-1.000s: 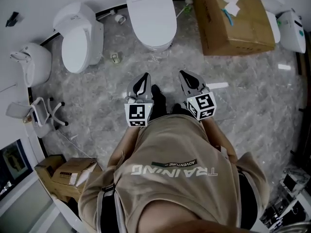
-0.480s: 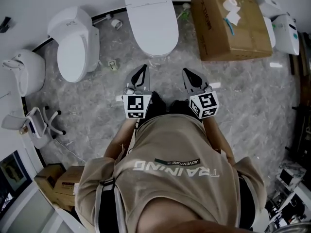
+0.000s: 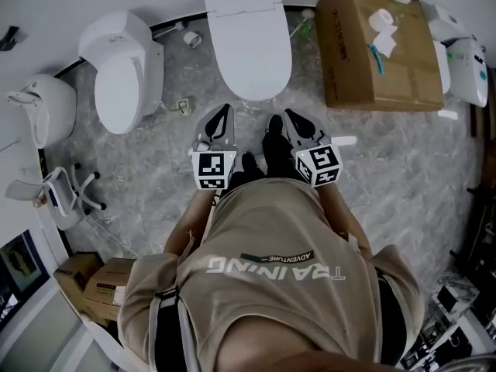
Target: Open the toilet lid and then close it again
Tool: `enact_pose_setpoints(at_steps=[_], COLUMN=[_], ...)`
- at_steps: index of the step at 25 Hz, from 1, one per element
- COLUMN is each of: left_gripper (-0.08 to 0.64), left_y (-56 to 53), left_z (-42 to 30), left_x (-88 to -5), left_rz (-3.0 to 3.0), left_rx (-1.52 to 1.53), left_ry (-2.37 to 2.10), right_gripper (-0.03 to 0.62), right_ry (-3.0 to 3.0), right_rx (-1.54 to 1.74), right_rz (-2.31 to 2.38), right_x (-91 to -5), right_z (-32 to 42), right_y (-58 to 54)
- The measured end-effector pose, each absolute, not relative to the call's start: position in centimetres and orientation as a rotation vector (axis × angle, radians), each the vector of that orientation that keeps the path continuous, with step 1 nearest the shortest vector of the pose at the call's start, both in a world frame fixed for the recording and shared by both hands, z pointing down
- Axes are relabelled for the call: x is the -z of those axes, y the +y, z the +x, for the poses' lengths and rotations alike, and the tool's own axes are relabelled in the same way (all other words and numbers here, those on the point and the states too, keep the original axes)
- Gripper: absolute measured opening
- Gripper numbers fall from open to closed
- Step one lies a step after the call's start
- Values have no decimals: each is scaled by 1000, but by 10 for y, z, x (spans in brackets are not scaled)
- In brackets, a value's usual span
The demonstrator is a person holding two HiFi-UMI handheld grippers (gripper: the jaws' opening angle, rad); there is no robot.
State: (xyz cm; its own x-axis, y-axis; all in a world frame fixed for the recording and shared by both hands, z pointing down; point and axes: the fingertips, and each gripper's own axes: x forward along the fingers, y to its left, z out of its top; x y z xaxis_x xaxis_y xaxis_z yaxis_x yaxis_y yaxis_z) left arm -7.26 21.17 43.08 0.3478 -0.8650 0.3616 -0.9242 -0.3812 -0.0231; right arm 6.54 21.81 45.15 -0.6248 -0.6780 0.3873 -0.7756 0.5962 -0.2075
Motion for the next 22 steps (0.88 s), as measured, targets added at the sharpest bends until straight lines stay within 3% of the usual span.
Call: enact_pose_setpoints(at_steps=[2, 7, 17, 22], left_gripper=[3, 3, 3, 3], left_y=[190, 136, 75, 70], left_z=[-76, -66, -34, -37], left_x=[-428, -423, -436, -461], left_rz=[2403, 2394, 2360, 2342], left_rx=[-491, -516, -534, -603], left_ry=[-1661, -1675, -1662, -1595], right_gripper=[14, 14, 14, 14], right_ry=[-2585, -2572, -2563, -2510], right_rx=[-551, -240, -617, -625], right_rz=[1165, 1018, 1042, 990], right_x=[-452, -447, -483, -510], right_z=[64, 62, 94, 92], right_y=[192, 131, 65, 66])
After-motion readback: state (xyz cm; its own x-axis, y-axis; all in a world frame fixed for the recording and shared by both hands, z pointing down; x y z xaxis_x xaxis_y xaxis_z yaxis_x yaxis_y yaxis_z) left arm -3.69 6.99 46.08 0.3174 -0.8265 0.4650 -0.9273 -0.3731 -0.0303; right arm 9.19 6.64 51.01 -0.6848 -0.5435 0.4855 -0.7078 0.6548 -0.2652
